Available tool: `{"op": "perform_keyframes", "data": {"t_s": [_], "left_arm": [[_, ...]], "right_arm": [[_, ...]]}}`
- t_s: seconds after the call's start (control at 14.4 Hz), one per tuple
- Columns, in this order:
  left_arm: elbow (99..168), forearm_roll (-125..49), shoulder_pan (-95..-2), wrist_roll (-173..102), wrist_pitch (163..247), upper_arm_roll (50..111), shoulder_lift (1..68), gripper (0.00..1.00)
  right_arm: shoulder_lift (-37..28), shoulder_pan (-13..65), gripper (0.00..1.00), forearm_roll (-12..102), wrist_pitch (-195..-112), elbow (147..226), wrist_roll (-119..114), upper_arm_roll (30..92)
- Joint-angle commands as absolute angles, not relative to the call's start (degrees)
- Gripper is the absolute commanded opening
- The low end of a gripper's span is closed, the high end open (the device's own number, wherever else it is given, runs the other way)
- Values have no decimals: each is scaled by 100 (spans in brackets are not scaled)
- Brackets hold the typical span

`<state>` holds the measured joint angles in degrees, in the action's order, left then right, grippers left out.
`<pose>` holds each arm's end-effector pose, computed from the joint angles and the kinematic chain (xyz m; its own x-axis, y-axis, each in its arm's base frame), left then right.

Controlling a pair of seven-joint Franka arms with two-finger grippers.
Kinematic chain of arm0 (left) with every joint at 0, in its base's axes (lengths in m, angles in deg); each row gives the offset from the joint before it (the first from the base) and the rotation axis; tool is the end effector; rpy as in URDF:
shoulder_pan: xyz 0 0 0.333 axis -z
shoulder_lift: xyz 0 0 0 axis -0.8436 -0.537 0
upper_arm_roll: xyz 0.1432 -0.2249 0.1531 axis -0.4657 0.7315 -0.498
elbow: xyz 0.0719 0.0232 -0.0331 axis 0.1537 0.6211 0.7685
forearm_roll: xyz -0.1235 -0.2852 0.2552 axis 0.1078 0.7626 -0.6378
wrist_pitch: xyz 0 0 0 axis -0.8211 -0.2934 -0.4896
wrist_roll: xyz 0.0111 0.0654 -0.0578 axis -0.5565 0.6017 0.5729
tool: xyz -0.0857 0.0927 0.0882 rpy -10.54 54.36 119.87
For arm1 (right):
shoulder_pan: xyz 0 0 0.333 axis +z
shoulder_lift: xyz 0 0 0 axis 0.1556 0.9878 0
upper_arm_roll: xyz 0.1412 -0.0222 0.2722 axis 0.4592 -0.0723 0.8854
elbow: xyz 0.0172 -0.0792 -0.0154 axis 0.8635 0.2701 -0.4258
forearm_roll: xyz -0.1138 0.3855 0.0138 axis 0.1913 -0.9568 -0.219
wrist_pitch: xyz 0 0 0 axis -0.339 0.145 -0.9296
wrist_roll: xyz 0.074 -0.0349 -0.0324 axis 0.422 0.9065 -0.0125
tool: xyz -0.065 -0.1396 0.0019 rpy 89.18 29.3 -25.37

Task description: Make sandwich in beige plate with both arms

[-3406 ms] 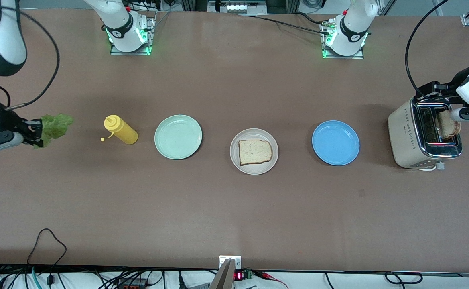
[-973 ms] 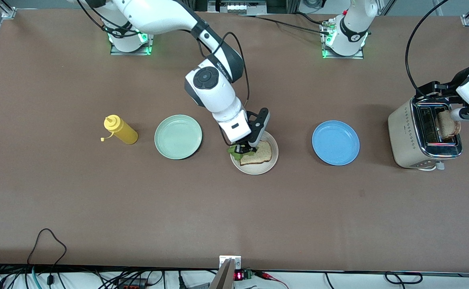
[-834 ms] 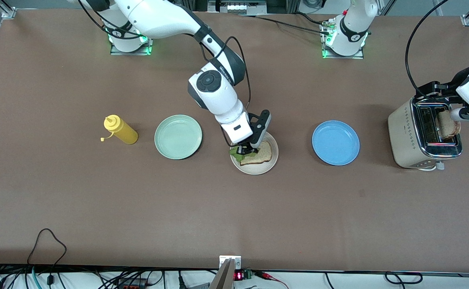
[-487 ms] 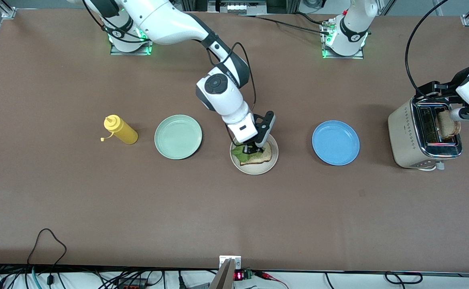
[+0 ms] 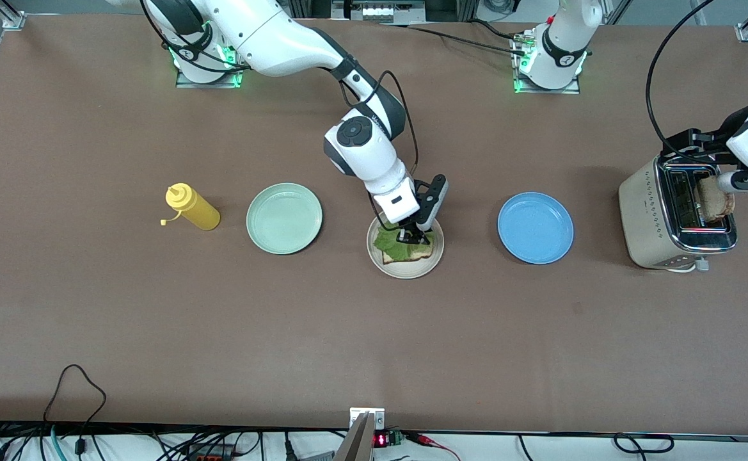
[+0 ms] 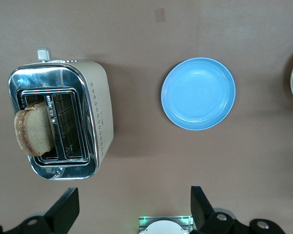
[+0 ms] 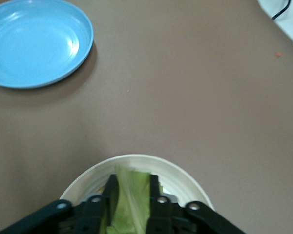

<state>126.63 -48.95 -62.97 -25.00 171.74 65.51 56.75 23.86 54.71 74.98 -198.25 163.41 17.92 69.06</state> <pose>0.5537 0.0295 0.5098 0.9774 -0.0298 -0.2092 -0.0345 -0.9992 -0.0190 0.5490 0.5998 0.2063 0.3039 0.7871 0.5367 0.8994 -0.4229 0.1110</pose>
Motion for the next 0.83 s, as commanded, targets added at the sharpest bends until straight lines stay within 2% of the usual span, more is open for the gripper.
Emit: {"op": "perform_keyframes", "data": {"t_s": [0.0, 0.28, 0.76], "left_arm": [[12552, -4811, -6323, -2420, 17070, 6566, 5661, 100], [12552, -4811, -6323, -2420, 17061, 6566, 5653, 100], [12544, -4819, -6271, -2525, 17070, 6601, 5662, 100]], "right_arm": [[2214, 5404, 100, 7356, -19642, 16189, 1772, 6890], [1697, 4922, 100, 7076, -18958, 16198, 1772, 6916], [518, 3674, 100, 7171, -16594, 16242, 1570, 7136]]}}
